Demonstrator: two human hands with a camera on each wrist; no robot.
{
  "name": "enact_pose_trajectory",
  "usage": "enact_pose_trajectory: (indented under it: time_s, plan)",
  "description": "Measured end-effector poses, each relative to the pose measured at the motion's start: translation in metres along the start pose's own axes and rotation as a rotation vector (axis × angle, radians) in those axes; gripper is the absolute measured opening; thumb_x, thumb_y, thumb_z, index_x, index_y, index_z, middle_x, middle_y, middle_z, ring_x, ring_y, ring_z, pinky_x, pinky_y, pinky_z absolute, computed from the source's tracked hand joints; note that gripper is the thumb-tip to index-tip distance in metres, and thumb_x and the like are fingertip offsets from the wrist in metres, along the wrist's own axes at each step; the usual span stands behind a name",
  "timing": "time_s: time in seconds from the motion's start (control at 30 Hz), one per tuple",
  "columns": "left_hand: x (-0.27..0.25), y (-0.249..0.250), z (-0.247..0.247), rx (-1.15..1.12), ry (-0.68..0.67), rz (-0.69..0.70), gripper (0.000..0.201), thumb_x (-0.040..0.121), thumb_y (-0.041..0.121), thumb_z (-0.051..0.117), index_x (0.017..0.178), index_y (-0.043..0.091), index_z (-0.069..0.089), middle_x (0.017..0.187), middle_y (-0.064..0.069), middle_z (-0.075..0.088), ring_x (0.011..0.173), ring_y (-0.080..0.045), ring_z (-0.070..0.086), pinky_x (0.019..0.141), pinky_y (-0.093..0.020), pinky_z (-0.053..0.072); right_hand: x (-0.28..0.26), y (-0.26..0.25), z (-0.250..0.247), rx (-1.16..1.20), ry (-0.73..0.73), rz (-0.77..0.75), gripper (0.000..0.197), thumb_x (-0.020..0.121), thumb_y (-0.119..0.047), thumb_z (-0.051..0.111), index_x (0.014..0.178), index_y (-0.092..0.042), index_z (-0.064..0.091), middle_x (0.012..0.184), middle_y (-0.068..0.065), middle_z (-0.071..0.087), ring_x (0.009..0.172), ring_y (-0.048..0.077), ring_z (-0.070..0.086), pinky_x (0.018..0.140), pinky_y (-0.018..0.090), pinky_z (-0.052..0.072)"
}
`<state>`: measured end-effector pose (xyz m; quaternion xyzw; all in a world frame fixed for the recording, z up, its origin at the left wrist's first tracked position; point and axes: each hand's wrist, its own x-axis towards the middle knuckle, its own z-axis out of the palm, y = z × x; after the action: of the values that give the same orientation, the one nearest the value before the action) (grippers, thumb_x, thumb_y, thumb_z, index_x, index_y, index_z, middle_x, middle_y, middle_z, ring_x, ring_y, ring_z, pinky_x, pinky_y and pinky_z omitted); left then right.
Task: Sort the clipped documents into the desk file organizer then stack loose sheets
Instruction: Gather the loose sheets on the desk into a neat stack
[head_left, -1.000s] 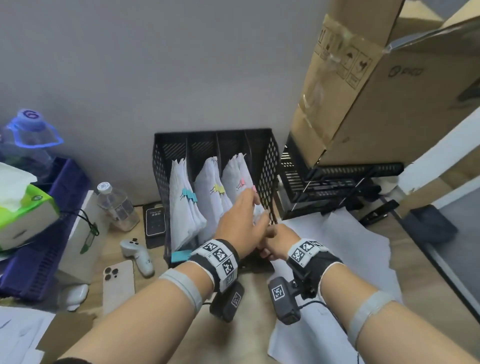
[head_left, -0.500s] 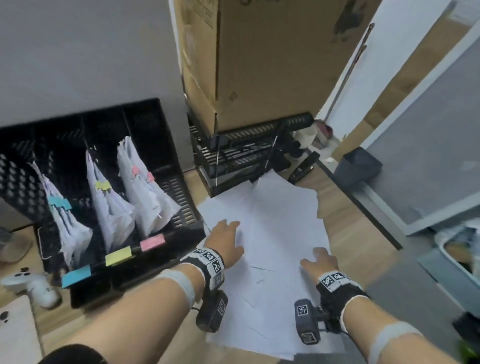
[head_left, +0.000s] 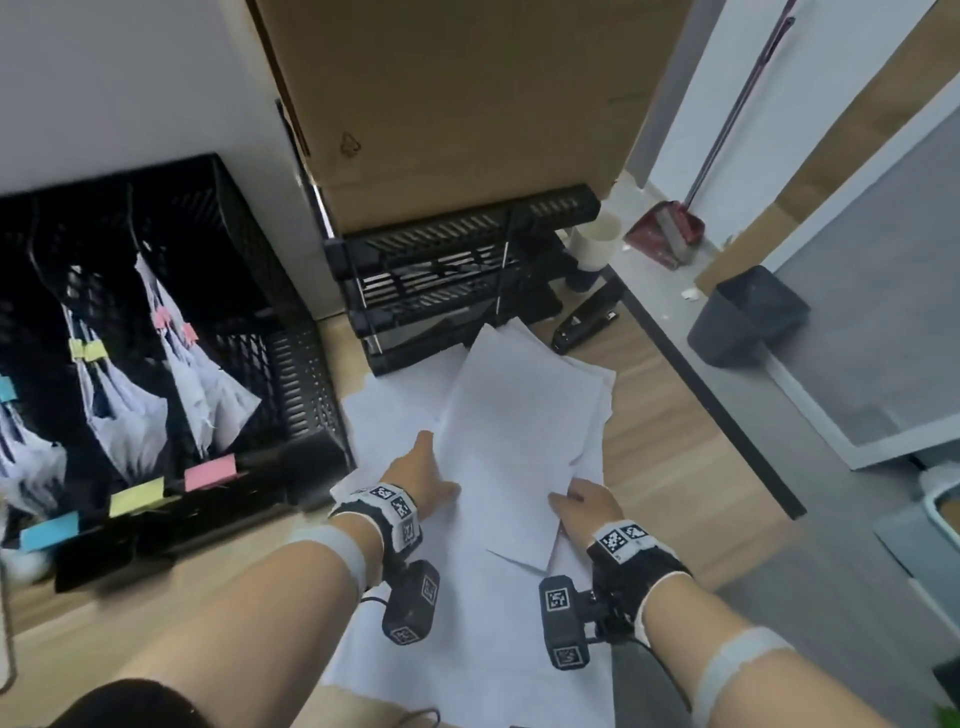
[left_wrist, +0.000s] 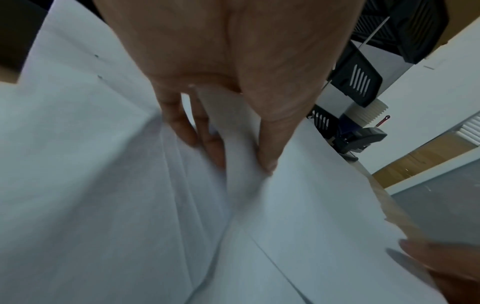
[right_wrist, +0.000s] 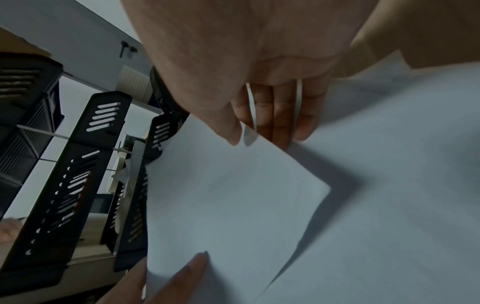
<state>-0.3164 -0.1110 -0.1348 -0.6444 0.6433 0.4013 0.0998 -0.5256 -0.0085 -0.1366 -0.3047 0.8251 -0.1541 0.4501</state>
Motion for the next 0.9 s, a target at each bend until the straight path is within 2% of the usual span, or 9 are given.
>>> enact_pose_trajectory:
  time_s: [0.1,0.13,0.2,0.27,0.37,0.5,0.63,0.77,0.9]
  plan:
    - [-0.018,-0.003,0.01,-0.058,-0.053,0.038,0.045,0.081,0.025,0.065,0.124,0.017,0.053,0.119,-0.008,0.067,0.109,-0.033,0.065,0.092,-0.035,0.051,-0.001,0.001,-0.004,-0.155,0.086,-0.014,0.023,0.083,-0.037,0.059,0.072,-0.017,0.053,0.073,0.004,0.056,0.078,0.026,0.061,0.066,0.028,0.044]
    - [-0.023,-0.004,0.013,-0.108,-0.079,0.047,0.046,0.077,0.025,0.065,0.121,0.016,0.058,0.117,-0.008,0.069,0.108,-0.032,0.066,0.094,-0.038,0.054,-0.002,0.004,-0.007,-0.206,0.155,-0.007,0.024,0.08,-0.042,0.06,0.088,-0.02,0.061,0.088,0.006,0.061,0.089,0.029,0.063,0.077,0.03,0.049]
    - [-0.033,-0.007,0.016,-0.206,-0.098,0.049,0.04,0.078,0.021,0.066,0.117,0.012,0.064,0.112,-0.01,0.073,0.103,-0.032,0.07,0.092,-0.042,0.057,-0.003,0.01,-0.015,-0.195,0.246,0.076,0.051,0.076,-0.045,0.063,0.122,-0.022,0.055,0.119,0.014,0.054,0.111,0.034,0.056,0.095,0.038,0.047]
    - [-0.04,-0.012,0.017,-0.261,-0.096,0.009,0.034,0.084,0.014,0.067,0.118,0.009,0.065,0.112,-0.012,0.073,0.103,-0.032,0.07,0.089,-0.037,0.057,-0.005,0.014,-0.022,-0.152,0.227,0.166,0.067,0.076,-0.042,0.064,0.133,-0.015,0.043,0.13,0.019,0.045,0.118,0.038,0.05,0.097,0.041,0.046]
    - [-0.047,-0.019,0.018,-0.356,-0.102,-0.044,0.034,0.085,0.017,0.067,0.118,0.011,0.062,0.114,-0.012,0.071,0.104,-0.032,0.068,0.086,-0.036,0.057,-0.008,0.018,-0.026,-0.185,0.168,0.242,0.064,0.074,-0.038,0.064,0.127,-0.009,0.042,0.128,0.019,0.044,0.116,0.039,0.05,0.096,0.042,0.047]
    - [-0.047,-0.024,0.025,-0.55,-0.113,-0.085,0.046,0.075,0.045,0.073,0.112,0.019,0.065,0.11,-0.008,0.075,0.099,-0.031,0.073,0.087,-0.051,0.061,-0.013,0.024,-0.025,-0.308,0.151,0.29,0.047,0.073,-0.04,0.06,0.108,-0.009,0.05,0.114,0.015,0.047,0.103,0.034,0.055,0.084,0.035,0.048]
    - [-0.054,-0.015,0.029,-0.498,-0.092,-0.049,0.023,0.093,0.022,0.063,0.114,0.013,0.066,0.113,-0.011,0.074,0.103,-0.032,0.071,0.096,-0.043,0.057,-0.016,0.034,-0.024,-0.11,0.023,0.213,0.013,0.085,-0.02,0.048,0.075,-0.011,0.046,0.079,0.008,0.051,0.061,0.022,0.048,0.061,0.026,0.038]
    - [-0.055,-0.021,0.031,-0.521,-0.11,-0.022,0.032,0.092,0.022,0.068,0.122,0.01,0.066,0.116,-0.011,0.074,0.104,-0.031,0.071,0.098,-0.047,0.057,-0.025,0.043,-0.035,-0.039,0.229,0.161,0.018,0.085,-0.003,0.044,0.083,-0.011,0.061,0.088,0.01,0.059,0.076,0.03,0.055,0.07,0.025,0.039]
    - [-0.048,-0.03,0.03,-0.492,-0.152,0.029,0.055,0.069,0.047,0.079,0.112,0.015,0.066,0.107,-0.006,0.078,0.097,-0.028,0.075,0.093,-0.052,0.058,-0.028,0.045,-0.046,0.17,0.333,0.196,0.027,0.09,-0.001,0.042,0.101,-0.01,0.065,0.101,0.011,0.062,0.082,0.027,0.052,0.076,0.025,0.039]
